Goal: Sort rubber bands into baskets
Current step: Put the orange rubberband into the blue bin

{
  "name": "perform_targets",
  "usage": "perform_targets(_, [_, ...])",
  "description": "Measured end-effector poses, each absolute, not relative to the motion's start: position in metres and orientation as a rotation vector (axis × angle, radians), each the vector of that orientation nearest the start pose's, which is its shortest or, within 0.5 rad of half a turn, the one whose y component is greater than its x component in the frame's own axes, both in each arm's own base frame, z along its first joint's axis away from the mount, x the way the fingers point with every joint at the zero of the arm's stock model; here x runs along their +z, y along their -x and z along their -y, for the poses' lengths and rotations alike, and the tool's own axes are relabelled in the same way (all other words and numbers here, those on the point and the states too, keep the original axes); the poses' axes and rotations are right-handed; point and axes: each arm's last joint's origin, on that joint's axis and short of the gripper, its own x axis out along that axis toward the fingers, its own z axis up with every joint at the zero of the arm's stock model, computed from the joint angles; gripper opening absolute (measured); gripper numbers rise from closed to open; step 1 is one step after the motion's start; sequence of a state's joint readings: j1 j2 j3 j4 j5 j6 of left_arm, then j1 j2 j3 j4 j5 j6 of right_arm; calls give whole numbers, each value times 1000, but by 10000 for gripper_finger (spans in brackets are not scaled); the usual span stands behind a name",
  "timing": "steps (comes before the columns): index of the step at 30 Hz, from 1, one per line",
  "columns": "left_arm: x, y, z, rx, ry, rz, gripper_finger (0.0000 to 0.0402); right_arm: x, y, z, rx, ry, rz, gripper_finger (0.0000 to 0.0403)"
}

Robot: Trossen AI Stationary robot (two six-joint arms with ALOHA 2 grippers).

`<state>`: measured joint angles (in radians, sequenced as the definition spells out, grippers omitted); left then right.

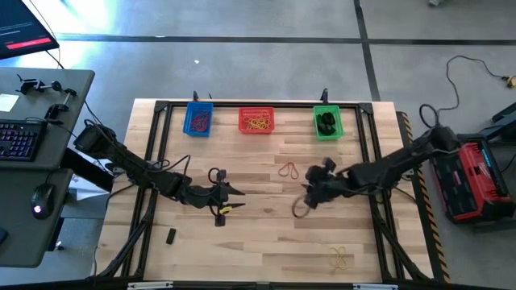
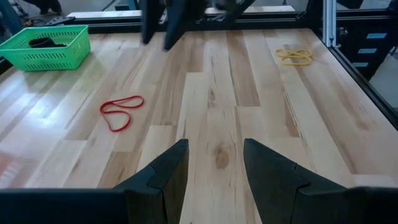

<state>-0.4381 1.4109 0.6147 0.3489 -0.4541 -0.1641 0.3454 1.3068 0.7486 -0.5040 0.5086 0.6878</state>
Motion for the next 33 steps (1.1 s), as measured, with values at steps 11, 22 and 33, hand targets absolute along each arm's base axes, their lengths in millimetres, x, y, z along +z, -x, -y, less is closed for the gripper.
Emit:
perform_targets(11, [190, -256, 106, 49, -31, -400, 147, 162, -272, 5, -485, -221, -925, 170])
perform_targets(22, [190, -256, 106, 50, -31, -401, 147, 126, -281, 43, -567, -230, -1007, 167])
perform_targets(33, [190, -256, 106, 54, -16, -405, 147, 121, -285, 48, -457, -256, -1026, 56])
